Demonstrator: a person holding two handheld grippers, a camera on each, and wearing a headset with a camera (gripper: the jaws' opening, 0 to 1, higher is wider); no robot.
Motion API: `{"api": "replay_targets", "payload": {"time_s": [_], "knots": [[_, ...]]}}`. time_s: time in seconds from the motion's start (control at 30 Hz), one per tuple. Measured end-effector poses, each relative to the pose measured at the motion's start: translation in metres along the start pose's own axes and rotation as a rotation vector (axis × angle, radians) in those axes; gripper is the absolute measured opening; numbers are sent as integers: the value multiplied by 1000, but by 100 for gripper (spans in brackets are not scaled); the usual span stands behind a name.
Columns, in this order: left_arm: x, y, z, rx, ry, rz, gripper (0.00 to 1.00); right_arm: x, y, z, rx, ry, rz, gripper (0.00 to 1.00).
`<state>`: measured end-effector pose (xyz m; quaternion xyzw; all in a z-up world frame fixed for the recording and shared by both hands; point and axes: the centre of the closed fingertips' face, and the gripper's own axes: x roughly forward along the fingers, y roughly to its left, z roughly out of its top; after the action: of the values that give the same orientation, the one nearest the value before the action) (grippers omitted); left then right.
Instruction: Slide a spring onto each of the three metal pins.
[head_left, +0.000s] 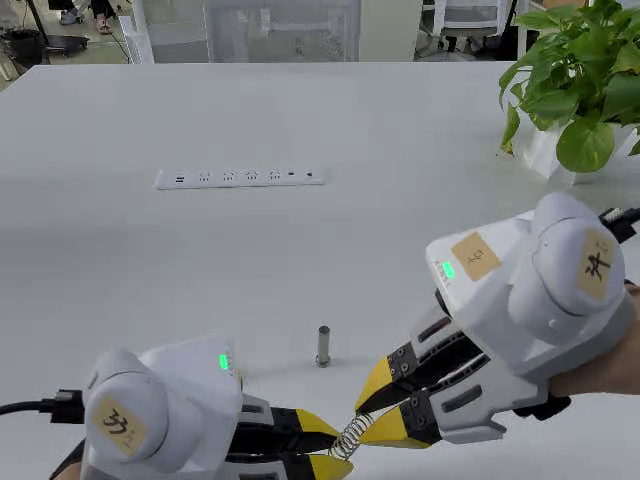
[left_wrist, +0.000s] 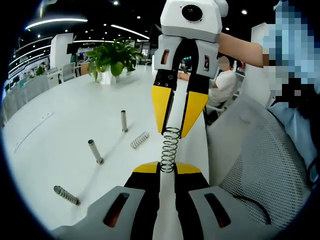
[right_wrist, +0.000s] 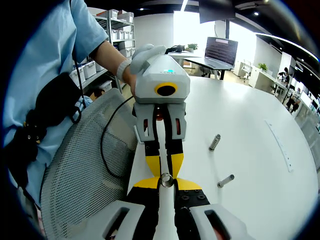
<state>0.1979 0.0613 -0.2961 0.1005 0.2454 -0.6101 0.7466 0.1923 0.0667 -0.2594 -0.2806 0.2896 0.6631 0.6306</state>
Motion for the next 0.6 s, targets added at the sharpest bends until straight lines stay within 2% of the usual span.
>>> {"api": "replay_targets", "payload": {"time_s": [0.33,0.4,0.47,0.6], "knots": [[2,-2,3,-14,-14,-2,6,-4,1,-2,-21,22,-3,7],[3,-3,4,-18,-19,-5,6,-5,-1,-3,-44,30,-13,8],[3,-3,4,-23,-21,-3,6,-6,-1,-2,-41,29,-16,13],[4,-2,3,-27,-24,3,6,-7,-5,1,-64,41,-37,30]]}}
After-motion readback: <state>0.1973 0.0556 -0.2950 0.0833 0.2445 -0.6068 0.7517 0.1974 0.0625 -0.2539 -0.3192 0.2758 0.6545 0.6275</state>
